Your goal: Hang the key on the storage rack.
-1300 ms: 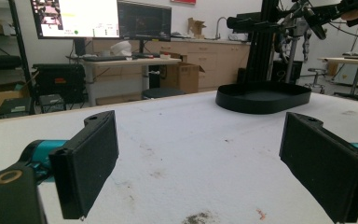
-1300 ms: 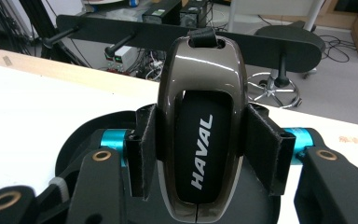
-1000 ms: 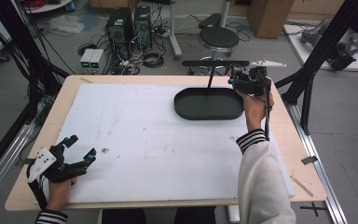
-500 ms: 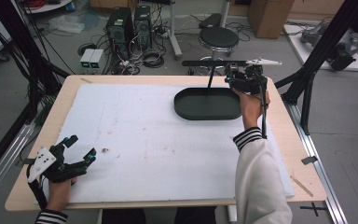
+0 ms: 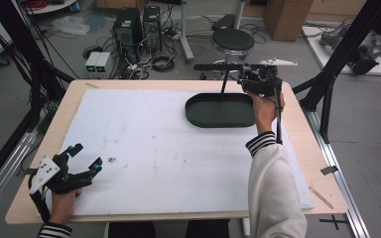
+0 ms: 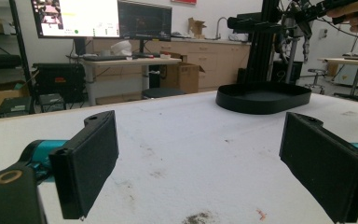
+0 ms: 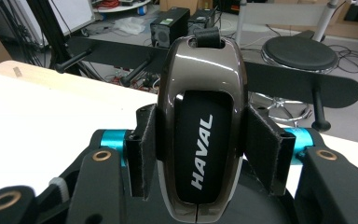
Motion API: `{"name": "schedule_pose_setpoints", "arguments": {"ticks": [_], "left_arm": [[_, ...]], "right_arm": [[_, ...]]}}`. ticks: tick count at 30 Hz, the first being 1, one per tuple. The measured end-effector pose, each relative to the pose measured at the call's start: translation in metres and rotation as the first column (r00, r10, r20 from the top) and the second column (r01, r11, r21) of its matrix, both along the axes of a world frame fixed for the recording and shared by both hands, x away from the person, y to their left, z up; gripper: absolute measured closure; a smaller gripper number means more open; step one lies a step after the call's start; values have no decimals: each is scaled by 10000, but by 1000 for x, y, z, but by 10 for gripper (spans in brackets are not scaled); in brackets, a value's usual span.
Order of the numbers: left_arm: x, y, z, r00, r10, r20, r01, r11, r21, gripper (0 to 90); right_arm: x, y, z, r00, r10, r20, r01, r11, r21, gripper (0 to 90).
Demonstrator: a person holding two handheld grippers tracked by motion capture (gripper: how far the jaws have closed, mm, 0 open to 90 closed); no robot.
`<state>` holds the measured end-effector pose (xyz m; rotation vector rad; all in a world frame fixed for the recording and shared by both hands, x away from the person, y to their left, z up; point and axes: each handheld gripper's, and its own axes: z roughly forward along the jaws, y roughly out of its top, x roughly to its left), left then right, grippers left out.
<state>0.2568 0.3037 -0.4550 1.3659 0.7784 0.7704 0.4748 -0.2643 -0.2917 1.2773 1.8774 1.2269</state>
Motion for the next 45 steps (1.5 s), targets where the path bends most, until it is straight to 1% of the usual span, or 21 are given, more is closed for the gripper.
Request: {"name": "schedule_pose_setpoints", "arguments": {"ticks": [5, 10, 13, 19, 20, 21, 25, 26, 28, 29, 30, 31, 32, 34, 37, 40, 45], "left_arm": [[0, 0, 0, 10000, -1, 0, 1, 10000, 8, 120], [0, 0, 0, 10000, -2, 6, 2, 10000, -2, 121], [0, 0, 0, 10000, 1, -1, -1, 10000, 13, 121], [0, 0, 0, 10000, 2, -2, -2, 10000, 5, 120], [0, 0, 0, 10000, 3, 7, -3, 10000, 3, 120], [0, 0, 0, 10000, 4, 2, -4, 10000, 2, 121], [0, 0, 0, 10000, -4, 6, 4, 10000, 20, 121], [0, 0, 0, 10000, -4, 9, 4, 10000, -8, 121], [0, 0, 0, 10000, 2, 6, -2, 10000, 2, 121], [0, 0, 0, 10000, 6, 7, -6, 10000, 0, 120], [0, 0, 0, 10000, -1, 7, 1, 10000, 2, 121], [0, 0, 0, 10000, -6, 6, 6, 10000, 5, 121], [0, 0, 0, 10000, -4, 10, 4, 10000, 5, 121], [0, 0, 0, 10000, -5, 8, 5, 10000, 11, 121], [0, 0, 0, 10000, 0, 31, 0, 10000, 43, 121], [0, 0, 0, 10000, -6, 31, 6, 10000, 33, 121], [0, 0, 0, 10000, -7, 46, 7, 10000, 52, 121]], "right_arm": [[0, 1, 4, 9999, 33, 145, -29, 9997, -260, 481], [1, 0, 7, 9997, 24, 234, -17, 9995, -314, 481], [3, 0, 8, 9996, 32, 274, -24, 9997, -263, 481], [7, 4, 9, 9994, -20, 358, 31, 9995, -327, 481], [8, 4, 8, 9993, -17, 366, 27, 9996, -271, 481], [9, 3, 8, 9993, 43, 366, -34, 9997, -236, 481], [11, 2, 6, 9992, 6, 406, 2, 9998, -188, 481], [11, 1, 6, 9993, 0, 366, 3, 9999, -102, 480], [12, 0, 5, 9992, 5, 388, 1, 9999, -148, 480], [12, -1, 5, 9996, -26, 266, 30, 9999, -122, 480], [13, -2, 4, 9996, -2, 289, 9, 9998, -218, 480], [12, -3, 4, 9998, -47, 198, 51, 9997, -222, 480], [12, -3, 4, 9997, -33, 226, 39, 9996, -267, 480], [12, -4, 3, 9999, -43, 125, 47, 9995, -327, 480], [12, -5, 1, 9998, -117, -150, 110, 9987, -488, 480], [12, -6, 0, 9995, -178, -251, 167, 9989, -446, 480], [12, -9, -1, 9982, -237, -550, 203, 9979, -619, 479]]}}
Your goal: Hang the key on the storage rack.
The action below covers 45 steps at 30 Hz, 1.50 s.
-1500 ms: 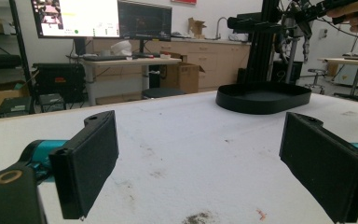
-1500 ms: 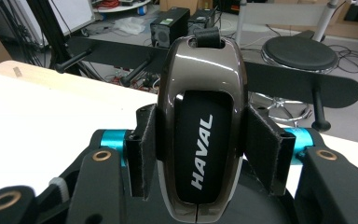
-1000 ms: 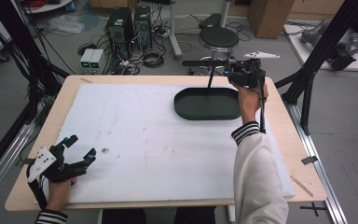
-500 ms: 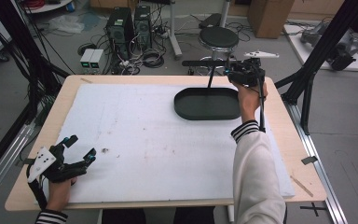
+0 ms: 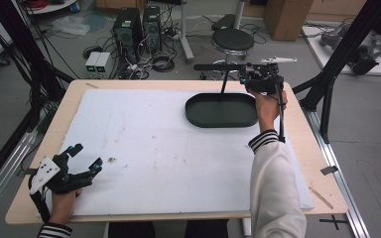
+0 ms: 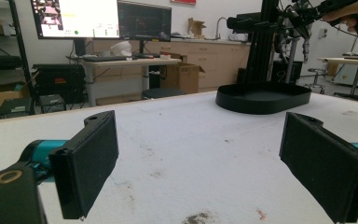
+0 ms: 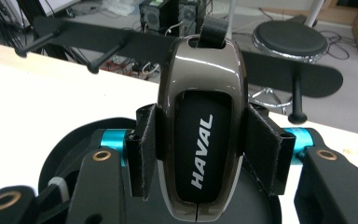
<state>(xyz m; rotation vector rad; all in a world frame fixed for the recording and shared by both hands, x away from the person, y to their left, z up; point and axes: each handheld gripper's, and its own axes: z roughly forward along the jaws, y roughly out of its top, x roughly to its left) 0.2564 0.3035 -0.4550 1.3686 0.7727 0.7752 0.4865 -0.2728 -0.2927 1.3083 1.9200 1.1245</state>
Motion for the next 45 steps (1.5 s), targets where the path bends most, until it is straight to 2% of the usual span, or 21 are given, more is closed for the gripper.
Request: {"name": "schedule_pose_setpoints", "arguments": {"ticks": [6, 7, 13, 22, 28, 31, 36, 38, 41, 45], "left_arm": [[0, 0, 0, 10000, 3, 0, -3, 10000, 20, 121], [0, 0, 0, 10000, 4, 4, -4, 10000, 29, 121], [0, 0, 0, 10000, -2, 22, 2, 10000, 55, 121], [0, 0, 0, 10000, -1, 26, 1, 10000, 60, 121], [0, 0, 0, 10000, -1, 42, 1, 10000, 62, 120], [-1, 0, 0, 10000, -2, 47, 1, 10000, 37, 120], [-1, 0, 0, 10000, 11, 60, -11, 10000, 25, 121], [-1, 0, 0, 10000, 13, 54, -13, 10000, 14, 121], [-1, 0, 0, 10000, 12, 59, -12, 10000, 48, 120], [-1, 0, 0, 10000, 12, 65, -12, 10000, 47, 120]], "right_arm": [[-3, -3, -3, 9997, 23, -247, -28, 9998, -192, 480], [-5, -3, -5, 9999, 41, -151, -44, 9998, -197, 480], [-7, -8, -24, 9979, 117, -641, -126, 9998, -133, 479], [-4, -7, -39, 9952, 219, -949, -231, 9997, -119, 479], [1, -3, -52, 9946, 227, -1012, -240, 9996, -115, 477], [2, -2, -54, 9951, 173, -972, -193, 9996, -198, 477], [5, -2, -58, 9938, 232, -1087, -218, 9997, 135, 470], [6, -1, -59, 9929, 281, -1153, -268, 9996, 125, 465], [6, -1, -60, 9939, 318, -1057, -282, 9990, 356, 419], [2, 1, -55, 9962, 296, -817, -269, 9991, 343, 343]]}}
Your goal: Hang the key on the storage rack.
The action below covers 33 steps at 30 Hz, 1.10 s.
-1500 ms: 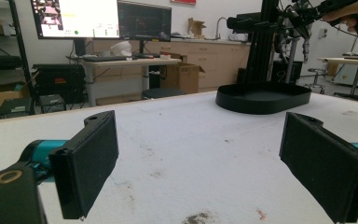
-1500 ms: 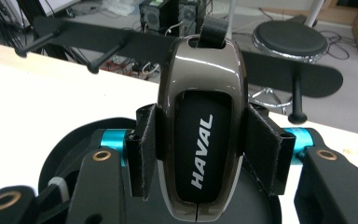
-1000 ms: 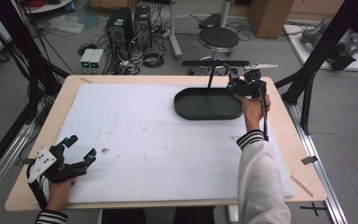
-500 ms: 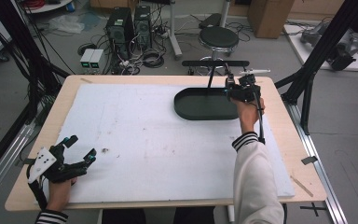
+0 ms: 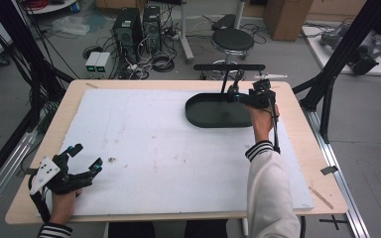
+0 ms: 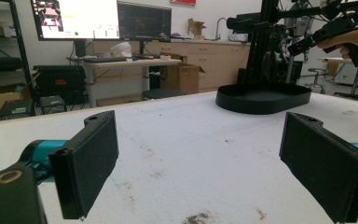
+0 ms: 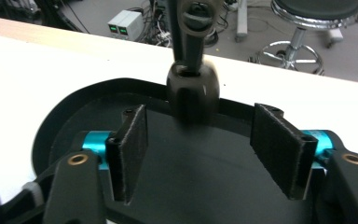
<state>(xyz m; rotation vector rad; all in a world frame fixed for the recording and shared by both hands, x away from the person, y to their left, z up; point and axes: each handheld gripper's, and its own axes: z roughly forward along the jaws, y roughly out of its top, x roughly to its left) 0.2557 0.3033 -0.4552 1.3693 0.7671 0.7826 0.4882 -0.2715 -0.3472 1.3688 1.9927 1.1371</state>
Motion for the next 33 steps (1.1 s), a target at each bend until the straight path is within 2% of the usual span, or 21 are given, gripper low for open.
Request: {"name": "schedule_pose_setpoints", "arguments": {"ticks": [2, 5, 6, 7, 8, 9, 10, 14, 15, 18, 19, 20, 21, 25, 27, 29, 32, 33], "left_arm": [[0, 0, 0, 10000, 4, 0, -4, 10000, 3, 121], [0, 0, 0, 10000, 0, -15, 0, 10000, -1, 121], [0, 0, 0, 10000, 4, -19, -4, 10000, 11, 121], [0, 0, 0, 10000, 7, -35, -7, 10000, 10, 121], [0, 0, 0, 10000, 2, -40, -2, 10000, 16, 121], [0, 0, 0, 10000, 8, -28, -8, 10000, 13, 121], [0, 0, 0, 10000, 0, -11, 0, 10000, 37, 120], [0, 0, 0, 10000, 5, 26, -5, 10000, 65, 121], [0, -1, 0, 10000, 6, 14, -6, 10000, 58, 121], [0, -1, 0, 10000, -2, 6, 2, 10000, 42, 121], [0, -1, 0, 10000, -4, 26, 4, 10000, 67, 121], [0, -1, 0, 10000, 0, 4, 0, 10000, 64, 121], [0, -1, 0, 10000, 8, 26, -8, 10000, 73, 121], [0, -1, 0, 10000, 10, 34, -11, 10000, 66, 121], [-1, -1, 0, 10000, 12, 65, -12, 10000, 64, 121], [-1, -1, 0, 10000, 3, 88, -4, 9999, 100, 121], [-1, -1, 0, 10000, 10, 65, -11, 10000, 71, 121], [-1, -1, 0, 10000, 0, 79, -1, 10000, 88, 121]], "right_arm": [[-4, 0, 3, 9999, -17, 159, 16, 10000, 37, 263], [-14, -4, 9, 9980, -14, 636, -10, 9993, 374, 128], [-20, -6, 11, 9967, 25, 817, -53, 9994, 338, 101], [-23, -7, 13, 9949, 175, 993, -208, 9993, 321, 97], [-31, -9, 14, 9899, 363, 1367, -424, 9982, 416, 32], [-33, -10, 14, 9883, 424, 1466, -496, 9977, 457, 6], [-40, -12, 13, 9831, 563, 1744, -674, 9960, 585, 3], [-65, -16, 9, 9554, 1224, 2687, -1505, 9848, 866, 3], [-71, -16, 7, 9490, 1423, 2812, -1738, 9806, 902, 3], [-91, -15, -4, 9206, 2035, 3334, -2482, 9638, 970, 3], [-97, -14, -7, 9163, 2218, 3335, -2666, 9592, 946, 3], [-104, -13, -11, 9018, 2337, 3636, -2859, 9534, 963, 3], [-111, -13, -15, 8920, 2411, 3824, -3003, 9483, 1028, 3], [-136, -14, -32, 8697, 2620, 4182, -3291, 9394, 960, 3], [-147, -17, -41, 8628, 2569, 4354, -3256, 9412, 898, 3], [-156, -21, -51, 8588, 2572, 4431, -3333, 9373, 1020, 3], [-165, -25, -65, 8602, 2390, 4505, -3234, 9387, 1194, 3], [-167, -26, -69, 8643, 2339, 4452, -3216, 9377, 1318, 3]]}}
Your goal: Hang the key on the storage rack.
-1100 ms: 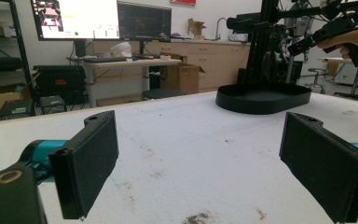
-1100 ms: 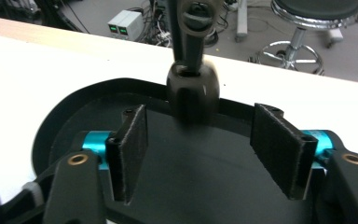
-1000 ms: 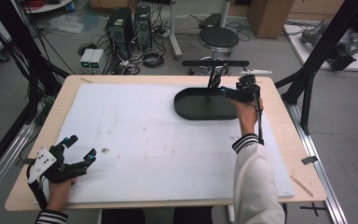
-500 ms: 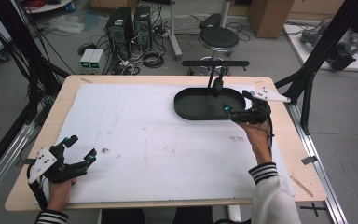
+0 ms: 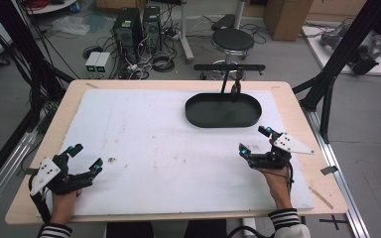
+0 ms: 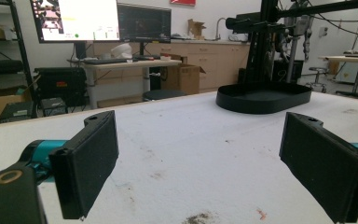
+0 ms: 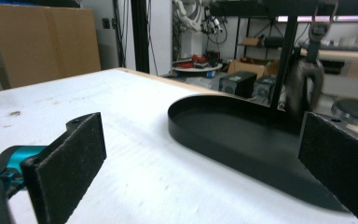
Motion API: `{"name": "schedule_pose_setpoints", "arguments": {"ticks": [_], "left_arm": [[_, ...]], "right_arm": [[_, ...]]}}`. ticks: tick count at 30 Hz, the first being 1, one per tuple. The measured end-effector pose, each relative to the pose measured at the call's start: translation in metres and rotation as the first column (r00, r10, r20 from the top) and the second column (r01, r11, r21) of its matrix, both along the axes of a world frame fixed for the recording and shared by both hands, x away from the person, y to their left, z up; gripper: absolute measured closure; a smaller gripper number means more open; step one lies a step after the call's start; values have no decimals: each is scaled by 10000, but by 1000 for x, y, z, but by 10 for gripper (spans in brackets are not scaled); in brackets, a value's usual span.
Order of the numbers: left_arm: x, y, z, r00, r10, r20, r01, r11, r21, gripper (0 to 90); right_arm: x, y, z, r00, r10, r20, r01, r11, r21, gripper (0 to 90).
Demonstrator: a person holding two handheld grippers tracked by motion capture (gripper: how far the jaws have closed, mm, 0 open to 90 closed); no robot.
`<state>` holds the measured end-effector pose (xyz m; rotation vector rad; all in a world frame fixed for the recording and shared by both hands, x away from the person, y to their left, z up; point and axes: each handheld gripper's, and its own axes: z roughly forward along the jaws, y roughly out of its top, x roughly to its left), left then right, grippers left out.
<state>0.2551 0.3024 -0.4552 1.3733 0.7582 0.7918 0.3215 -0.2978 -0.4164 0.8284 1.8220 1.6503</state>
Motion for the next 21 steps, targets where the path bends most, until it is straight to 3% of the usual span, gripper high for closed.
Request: {"name": "schedule_pose_setpoints", "arguments": {"ticks": [10, 12, 21], "left_arm": [[0, 0, 0, 10000, 7, 1, -7, 10000, -14, 121], [-1, 0, 0, 10000, 2, 24, -2, 10000, -41, 121], [-1, 1, 0, 10000, 0, 94, 1, 10000, -41, 121]], "right_arm": [[-7, -5, -35, 9996, -253, -92, 256, 9988, 410, 3], [-11, -4, -35, 9985, -539, 137, 533, 9979, 373, 4], [-11, -3, -35, 9984, -536, 187, 531, 9983, 260, 4]]}}
